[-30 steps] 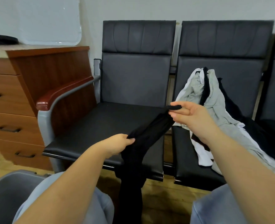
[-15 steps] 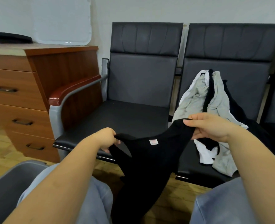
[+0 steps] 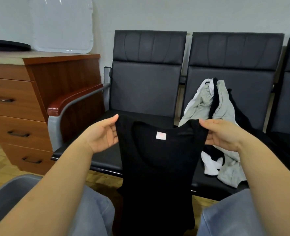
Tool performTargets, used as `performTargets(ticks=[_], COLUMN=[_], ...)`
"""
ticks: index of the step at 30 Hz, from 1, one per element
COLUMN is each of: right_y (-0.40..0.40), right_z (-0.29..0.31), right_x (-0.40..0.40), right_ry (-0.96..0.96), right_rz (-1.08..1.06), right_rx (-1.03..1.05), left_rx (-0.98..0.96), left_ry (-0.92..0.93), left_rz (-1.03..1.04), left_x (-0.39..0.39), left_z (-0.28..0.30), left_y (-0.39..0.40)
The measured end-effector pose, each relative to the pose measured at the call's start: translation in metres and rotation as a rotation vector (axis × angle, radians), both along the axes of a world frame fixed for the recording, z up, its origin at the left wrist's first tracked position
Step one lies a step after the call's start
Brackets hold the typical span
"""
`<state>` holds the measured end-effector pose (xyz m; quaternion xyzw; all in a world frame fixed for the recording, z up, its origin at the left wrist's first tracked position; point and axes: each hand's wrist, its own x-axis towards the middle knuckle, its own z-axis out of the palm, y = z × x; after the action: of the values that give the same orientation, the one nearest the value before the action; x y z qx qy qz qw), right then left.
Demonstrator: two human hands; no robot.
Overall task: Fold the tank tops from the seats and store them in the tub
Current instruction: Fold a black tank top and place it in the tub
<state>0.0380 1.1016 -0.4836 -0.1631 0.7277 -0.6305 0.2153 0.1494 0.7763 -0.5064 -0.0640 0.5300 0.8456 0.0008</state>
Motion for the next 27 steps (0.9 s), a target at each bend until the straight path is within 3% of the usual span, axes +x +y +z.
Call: performTargets(ticks=[3, 5, 8, 13, 15, 18, 20, 24, 27], right_y=[-0.004, -0.008, -0.011, -0.018, -0.023, -0.027, -0.03, -0.044, -0.058], right_z=[0.001, 0.0, 0.002, 0.009, 0.003, -0.012, -0.019, -0.029, -0.041], right_x=[-0.001, 0.0, 0.003, 0.005, -0.001, -0.011, -0.017, -0.027, -0.034], right_ry=[0.059, 0.072, 0.022, -0.12, 0.015, 0.405, 0.547, 0.587, 0.402], right_rz=[-0.121, -0.167, -0.173, -0.121, -0.159, -0.241, -0.26, -0.314, -0.341], right_rx=[0.031, 0.047, 0.028, -0.154, -0.042, 0.41, 0.556, 0.56, 0.356], left_rx=[-0.074, -0.118, -0.128, 0.011, -0.037, -0.234, -0.387, -0.505, -0.537], left_ry=[0.081, 0.114, 0.125, 0.209, 0.212, 0.198, 0.164, 0.052, -0.014], left_rz=[0.146, 0.132, -0.005, -0.317, -0.244, 0.003, 0.133, 0.274, 0.283], left_x=[-0.007, -0.009, -0.007, 0.002, -0.003, -0.016, -0.021, -0.035, -0.046], left_z=[-0.005, -0.009, -0.008, -0.005, -0.008, -0.02, -0.033, -0.055, -0.061], left_y=[-0.004, -0.003, -0.001, -0.017, -0.021, -0.026, -0.027, -0.031, -0.025])
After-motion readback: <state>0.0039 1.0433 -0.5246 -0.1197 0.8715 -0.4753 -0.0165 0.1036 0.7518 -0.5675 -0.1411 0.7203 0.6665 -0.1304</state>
